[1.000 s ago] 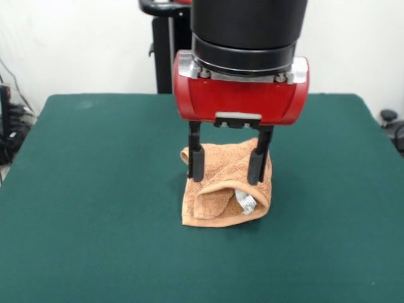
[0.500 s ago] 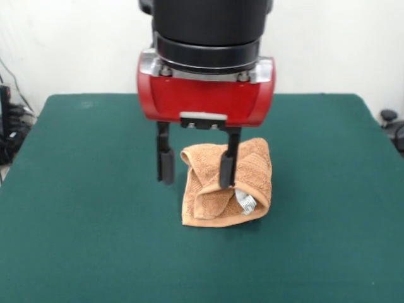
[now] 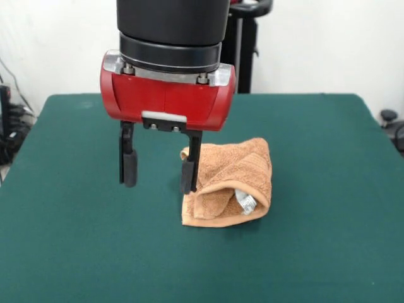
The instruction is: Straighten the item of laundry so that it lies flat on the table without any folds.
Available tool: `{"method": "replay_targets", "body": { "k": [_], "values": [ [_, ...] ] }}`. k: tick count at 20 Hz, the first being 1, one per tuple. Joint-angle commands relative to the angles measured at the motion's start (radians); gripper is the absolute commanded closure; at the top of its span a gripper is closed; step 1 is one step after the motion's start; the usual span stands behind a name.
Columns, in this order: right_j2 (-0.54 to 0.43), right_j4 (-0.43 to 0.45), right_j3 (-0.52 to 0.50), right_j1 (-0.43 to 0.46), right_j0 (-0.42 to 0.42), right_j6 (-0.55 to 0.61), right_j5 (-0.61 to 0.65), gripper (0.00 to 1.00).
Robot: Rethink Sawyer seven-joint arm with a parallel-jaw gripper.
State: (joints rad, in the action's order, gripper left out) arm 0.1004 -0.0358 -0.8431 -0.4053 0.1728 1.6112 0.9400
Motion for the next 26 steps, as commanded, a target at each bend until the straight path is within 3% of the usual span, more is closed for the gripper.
{"method": "replay_targets", "body": {
  "k": [1, 7, 14, 20, 26],
  "values": [
    [-0.117, 0.058, -0.345, -0.053, -0.001, -0.125, -0.104, 0.0],
    [-0.138, 0.068, -0.525, -0.144, 0.026, -0.128, -0.14, 0.0],
    [-0.183, 0.086, -0.61, -0.171, 0.058, -0.125, -0.196, 0.0],
    [-0.226, 0.106, -0.611, -0.155, 0.073, -0.089, -0.22, 0.0],
    [-0.217, 0.114, -0.593, -0.153, 0.037, -0.017, -0.215, 0.0]
  ]
}}
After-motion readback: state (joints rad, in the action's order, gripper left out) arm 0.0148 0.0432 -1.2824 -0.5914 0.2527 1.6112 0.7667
